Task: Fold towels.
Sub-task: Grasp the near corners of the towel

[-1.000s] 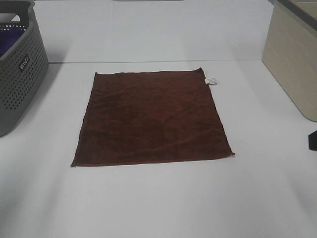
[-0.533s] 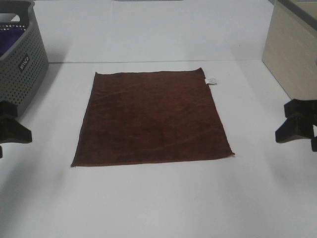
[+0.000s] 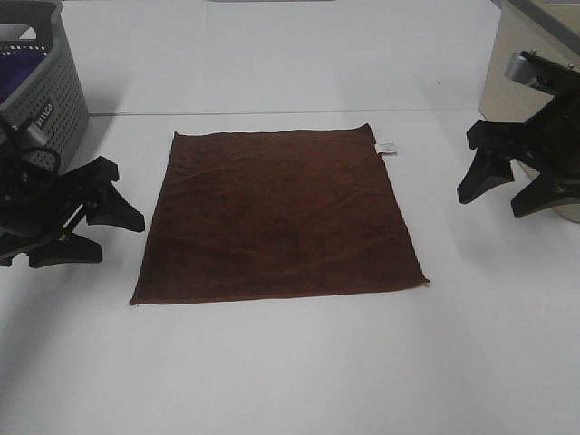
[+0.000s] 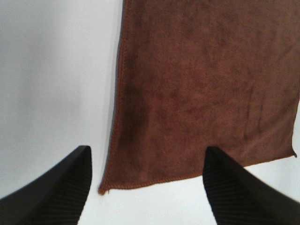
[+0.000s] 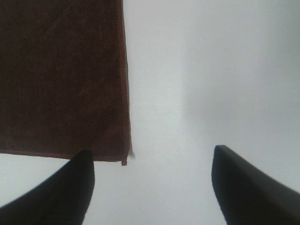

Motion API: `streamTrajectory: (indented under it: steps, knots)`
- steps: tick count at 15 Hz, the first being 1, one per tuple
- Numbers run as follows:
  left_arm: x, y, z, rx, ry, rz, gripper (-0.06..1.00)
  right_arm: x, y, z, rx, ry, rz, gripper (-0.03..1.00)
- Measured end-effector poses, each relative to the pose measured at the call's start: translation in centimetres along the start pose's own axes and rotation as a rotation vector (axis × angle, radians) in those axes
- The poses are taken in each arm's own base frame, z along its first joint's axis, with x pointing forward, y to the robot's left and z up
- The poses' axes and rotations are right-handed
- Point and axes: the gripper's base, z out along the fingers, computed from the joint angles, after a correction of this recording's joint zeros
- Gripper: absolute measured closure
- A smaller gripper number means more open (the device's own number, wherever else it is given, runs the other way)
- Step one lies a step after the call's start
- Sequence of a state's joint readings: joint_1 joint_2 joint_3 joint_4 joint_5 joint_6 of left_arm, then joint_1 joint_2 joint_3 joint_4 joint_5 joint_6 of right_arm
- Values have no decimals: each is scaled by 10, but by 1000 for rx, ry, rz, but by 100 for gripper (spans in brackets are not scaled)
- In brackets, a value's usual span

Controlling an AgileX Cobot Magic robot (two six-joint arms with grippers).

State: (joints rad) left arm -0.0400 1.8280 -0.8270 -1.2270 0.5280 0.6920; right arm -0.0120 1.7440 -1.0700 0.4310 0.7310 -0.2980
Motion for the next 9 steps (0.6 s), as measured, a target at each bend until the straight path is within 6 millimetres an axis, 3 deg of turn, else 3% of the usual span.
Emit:
streamTrajectory:
  steps: [4,9]
  knots:
    - [-12,7,25,-1,42,0,29,-19,-3,46,-139,131,-32,30]
    - [-14,0,55,19,101,61,29,-20,-6,90,-283,180,-8,28]
